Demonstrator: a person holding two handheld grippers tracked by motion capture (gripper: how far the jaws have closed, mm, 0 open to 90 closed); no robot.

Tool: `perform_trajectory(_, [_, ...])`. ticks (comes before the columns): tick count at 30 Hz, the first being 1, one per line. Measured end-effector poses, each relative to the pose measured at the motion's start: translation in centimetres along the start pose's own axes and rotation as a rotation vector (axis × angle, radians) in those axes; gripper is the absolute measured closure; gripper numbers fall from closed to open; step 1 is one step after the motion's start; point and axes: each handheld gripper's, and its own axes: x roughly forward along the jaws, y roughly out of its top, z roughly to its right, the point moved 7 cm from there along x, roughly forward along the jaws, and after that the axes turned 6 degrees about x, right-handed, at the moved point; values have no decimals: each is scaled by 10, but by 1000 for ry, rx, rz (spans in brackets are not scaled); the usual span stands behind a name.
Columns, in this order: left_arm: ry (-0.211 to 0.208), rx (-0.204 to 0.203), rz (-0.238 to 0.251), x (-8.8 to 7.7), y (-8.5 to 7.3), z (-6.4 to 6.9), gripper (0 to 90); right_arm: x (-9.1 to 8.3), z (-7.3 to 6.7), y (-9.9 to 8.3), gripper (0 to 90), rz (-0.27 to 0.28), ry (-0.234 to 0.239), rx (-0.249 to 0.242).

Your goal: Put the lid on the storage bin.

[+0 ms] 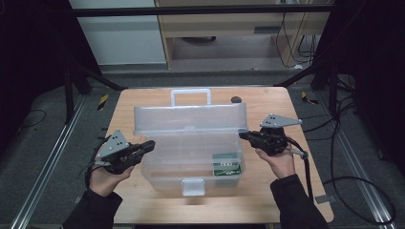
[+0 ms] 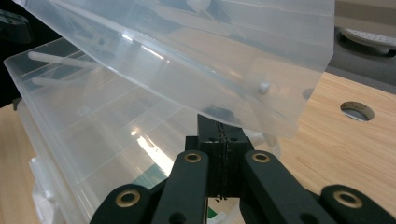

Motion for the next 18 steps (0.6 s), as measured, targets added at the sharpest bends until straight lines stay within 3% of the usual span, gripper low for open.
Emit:
perform_trajectory(10, [62,-41,-16,-11,-13,-15,891,-2,-2,-7,900,-28,10,-5])
perform_trajectory(18, [68,-55,-27,-14,-19,-19,892,-5,-6,-15,900,-67,-3,-31])
